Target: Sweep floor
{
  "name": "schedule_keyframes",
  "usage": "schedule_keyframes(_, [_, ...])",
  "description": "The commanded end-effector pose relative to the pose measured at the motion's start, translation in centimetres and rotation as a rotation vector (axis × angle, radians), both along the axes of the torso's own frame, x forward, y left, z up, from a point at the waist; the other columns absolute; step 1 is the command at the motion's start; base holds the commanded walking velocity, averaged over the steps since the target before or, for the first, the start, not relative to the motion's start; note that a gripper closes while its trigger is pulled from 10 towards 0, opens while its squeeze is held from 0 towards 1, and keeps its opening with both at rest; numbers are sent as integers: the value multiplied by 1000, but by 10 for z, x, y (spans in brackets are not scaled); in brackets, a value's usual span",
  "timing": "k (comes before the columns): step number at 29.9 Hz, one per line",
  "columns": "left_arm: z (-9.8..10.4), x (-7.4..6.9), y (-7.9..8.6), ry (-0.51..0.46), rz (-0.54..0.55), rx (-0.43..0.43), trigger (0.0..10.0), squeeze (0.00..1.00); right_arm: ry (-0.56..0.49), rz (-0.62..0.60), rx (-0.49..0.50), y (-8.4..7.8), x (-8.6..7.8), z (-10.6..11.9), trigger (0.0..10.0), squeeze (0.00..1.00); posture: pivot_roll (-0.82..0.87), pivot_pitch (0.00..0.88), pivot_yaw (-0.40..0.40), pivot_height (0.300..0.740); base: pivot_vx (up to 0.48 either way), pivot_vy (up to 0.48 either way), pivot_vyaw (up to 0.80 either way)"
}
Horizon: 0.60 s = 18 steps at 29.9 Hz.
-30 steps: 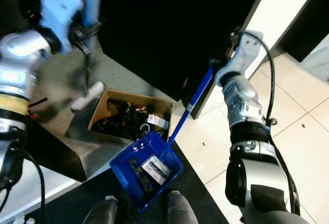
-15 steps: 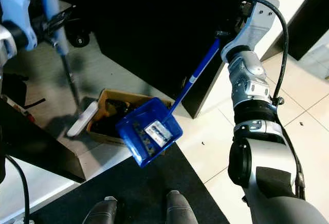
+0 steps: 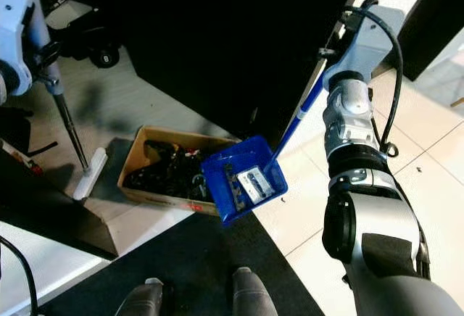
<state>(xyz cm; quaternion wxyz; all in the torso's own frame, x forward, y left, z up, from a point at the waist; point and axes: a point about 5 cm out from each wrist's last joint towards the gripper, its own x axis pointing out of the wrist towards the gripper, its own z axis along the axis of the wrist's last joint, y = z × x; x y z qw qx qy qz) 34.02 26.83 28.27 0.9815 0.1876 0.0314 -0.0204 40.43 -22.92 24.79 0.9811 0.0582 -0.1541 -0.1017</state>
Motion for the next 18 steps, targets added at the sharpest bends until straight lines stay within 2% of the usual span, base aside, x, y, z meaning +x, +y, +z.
schedule_keyframes(1, [1,-5,1,0,18,-55,10000,0,-84,4,40,2,1,20,10000,0,-18,134,-56,740,0,0,0])
schedule_keyframes(6, [5,-5,-4,-35,-36,-87,10000,0,-107,5,42,6,3,25,10000,0,-12,137,-59,740,0,0,0])
schedule_keyframes(9, [4,-2,-12,-110,-65,-116,10000,0,-117,7,23,13,3,22,10000,0,-12,139,-58,740,0,0,0])
schedule_keyframes(10, [4,-2,-12,-110,-65,-116,10000,0,-117,7,23,13,3,22,10000,0,-12,139,-58,740,0,0,0])
schedule_keyframes(13, [-2,1,-18,-161,-56,-71,10000,0,-122,5,-45,26,3,16,10000,0,-14,142,-56,740,0,0,0])
schedule_keyframes(18, [-7,-1,-20,-105,-24,-106,10000,0,-113,-38,-101,36,3,10,10000,0,-16,143,-54,740,0,0,0])
